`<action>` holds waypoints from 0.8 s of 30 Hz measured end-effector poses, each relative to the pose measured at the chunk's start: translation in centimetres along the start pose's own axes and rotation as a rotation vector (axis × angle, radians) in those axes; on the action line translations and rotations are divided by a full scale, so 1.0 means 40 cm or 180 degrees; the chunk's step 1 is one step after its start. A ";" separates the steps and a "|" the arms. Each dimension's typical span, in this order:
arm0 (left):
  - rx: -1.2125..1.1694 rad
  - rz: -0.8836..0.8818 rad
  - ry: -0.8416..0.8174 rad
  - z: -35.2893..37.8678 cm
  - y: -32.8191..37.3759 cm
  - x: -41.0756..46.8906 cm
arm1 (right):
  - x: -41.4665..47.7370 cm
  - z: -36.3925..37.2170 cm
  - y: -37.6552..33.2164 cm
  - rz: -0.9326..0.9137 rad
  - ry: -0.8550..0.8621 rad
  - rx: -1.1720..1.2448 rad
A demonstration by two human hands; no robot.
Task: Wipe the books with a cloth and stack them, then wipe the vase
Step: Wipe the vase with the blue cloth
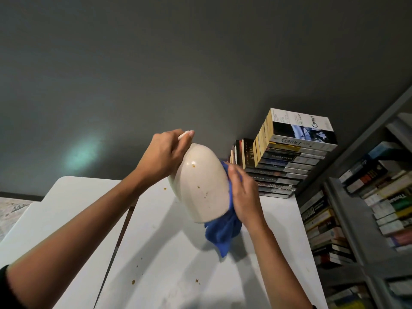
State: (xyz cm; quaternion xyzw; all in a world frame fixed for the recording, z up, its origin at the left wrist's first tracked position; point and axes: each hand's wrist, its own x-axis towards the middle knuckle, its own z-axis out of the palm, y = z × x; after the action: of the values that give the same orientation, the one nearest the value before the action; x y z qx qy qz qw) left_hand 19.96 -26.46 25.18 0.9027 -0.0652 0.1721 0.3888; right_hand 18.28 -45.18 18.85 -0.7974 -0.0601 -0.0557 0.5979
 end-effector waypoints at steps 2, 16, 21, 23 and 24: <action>0.0092 -0.0018 -0.0018 0.000 0.004 0.003 | -0.035 0.024 -0.016 -0.0491 0.0174 -0.0366; 0.0183 -0.0465 -0.0176 0.023 0.007 -0.026 | -0.056 0.122 -0.113 -0.1036 0.0506 -0.1354; 0.0037 -0.0547 -0.0350 0.027 -0.006 -0.053 | -0.096 0.133 -0.082 -0.1421 0.0525 -0.1776; -0.0028 -0.0551 -0.0340 0.030 -0.003 -0.060 | -0.036 0.096 -0.087 -0.0686 0.0479 -0.1616; -0.0068 -0.0563 -0.0324 0.031 -0.001 -0.061 | -0.007 0.081 -0.085 -0.0398 0.0389 -0.1467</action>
State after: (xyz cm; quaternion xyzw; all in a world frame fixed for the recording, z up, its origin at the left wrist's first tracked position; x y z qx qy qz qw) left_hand 18.02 -27.37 23.49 0.9083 -0.0067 0.0903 0.4083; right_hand 17.51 -41.15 21.13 -0.9026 -0.0588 -0.1529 0.3982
